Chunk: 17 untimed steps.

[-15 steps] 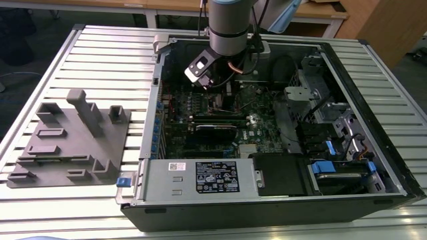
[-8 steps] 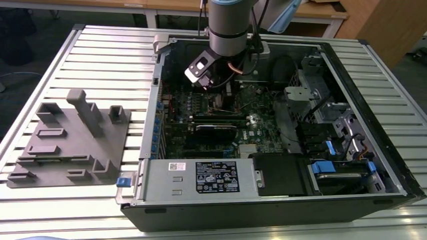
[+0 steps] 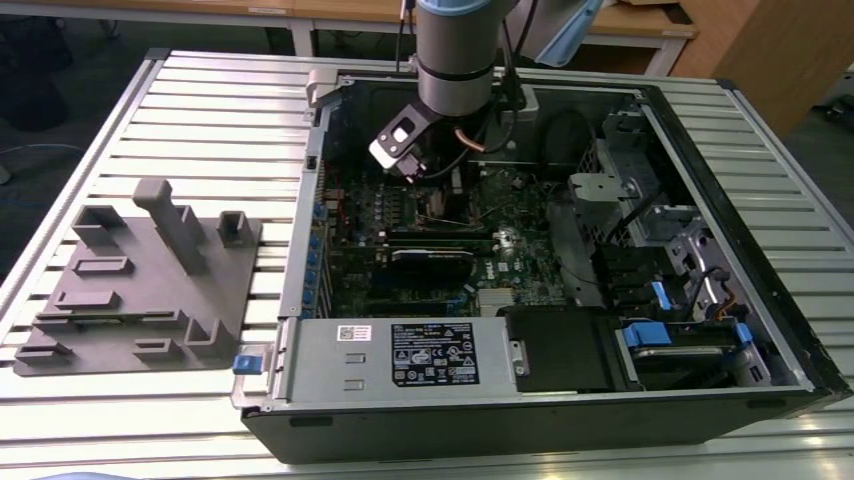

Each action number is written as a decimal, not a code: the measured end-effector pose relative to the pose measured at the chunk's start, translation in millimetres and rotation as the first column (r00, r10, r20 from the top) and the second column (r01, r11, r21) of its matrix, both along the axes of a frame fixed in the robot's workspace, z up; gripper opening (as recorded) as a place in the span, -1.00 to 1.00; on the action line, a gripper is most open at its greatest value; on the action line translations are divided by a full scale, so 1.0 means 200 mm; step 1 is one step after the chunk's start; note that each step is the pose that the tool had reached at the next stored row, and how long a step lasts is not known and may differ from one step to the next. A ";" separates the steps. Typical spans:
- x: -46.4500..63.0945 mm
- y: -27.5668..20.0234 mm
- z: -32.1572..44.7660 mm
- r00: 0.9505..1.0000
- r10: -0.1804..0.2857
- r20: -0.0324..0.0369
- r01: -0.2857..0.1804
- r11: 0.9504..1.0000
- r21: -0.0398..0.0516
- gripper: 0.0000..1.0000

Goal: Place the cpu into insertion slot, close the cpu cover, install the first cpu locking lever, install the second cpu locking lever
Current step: 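Place the cpu into insertion slot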

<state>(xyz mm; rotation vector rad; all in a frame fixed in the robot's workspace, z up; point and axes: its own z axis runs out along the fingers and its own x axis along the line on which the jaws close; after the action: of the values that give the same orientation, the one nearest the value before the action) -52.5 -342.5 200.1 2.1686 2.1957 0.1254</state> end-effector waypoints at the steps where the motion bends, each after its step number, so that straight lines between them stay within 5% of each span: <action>1: 0.00 0.002 -0.001 1.000 0.000 0.000 0.000 1.000 0.000 0.08; 17: -0.01 0.015 -0.029 1.000 0.000 0.000 0.000 1.000 0.000 0.08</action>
<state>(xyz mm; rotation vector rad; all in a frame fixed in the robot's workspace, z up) -55.1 -339.4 194.4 2.1690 2.1952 0.1253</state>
